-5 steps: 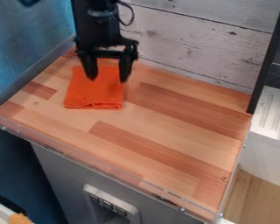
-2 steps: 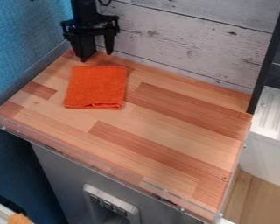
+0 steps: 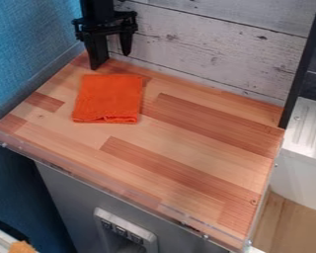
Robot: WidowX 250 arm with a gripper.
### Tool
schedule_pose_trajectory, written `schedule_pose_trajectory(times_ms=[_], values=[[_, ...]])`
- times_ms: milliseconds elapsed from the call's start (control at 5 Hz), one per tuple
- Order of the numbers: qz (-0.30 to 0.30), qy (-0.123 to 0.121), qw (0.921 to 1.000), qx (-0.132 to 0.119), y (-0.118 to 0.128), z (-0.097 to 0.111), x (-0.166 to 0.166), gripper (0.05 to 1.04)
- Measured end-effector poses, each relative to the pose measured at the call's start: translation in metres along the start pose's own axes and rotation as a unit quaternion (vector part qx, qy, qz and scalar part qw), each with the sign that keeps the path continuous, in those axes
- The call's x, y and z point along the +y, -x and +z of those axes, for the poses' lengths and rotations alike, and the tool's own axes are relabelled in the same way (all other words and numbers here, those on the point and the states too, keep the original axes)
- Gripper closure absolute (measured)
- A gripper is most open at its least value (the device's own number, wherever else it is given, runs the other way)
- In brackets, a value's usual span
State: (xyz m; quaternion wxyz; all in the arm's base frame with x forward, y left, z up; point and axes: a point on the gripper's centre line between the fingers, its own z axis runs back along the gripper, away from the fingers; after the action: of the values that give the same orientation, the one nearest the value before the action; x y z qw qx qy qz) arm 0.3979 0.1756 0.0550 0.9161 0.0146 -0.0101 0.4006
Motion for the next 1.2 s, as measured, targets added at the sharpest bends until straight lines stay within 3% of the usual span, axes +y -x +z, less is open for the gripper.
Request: schedule_pose_trajectory(times_ms=[600, 1200], values=[[0.029, -0.018, 0.9990, 0.029, 0.0041, 0.0003, 0.0040, 0.085], [0.043, 0.004, 0.9982, 0.041, 0.0045, -0.0010, -0.0004, 0.084]])
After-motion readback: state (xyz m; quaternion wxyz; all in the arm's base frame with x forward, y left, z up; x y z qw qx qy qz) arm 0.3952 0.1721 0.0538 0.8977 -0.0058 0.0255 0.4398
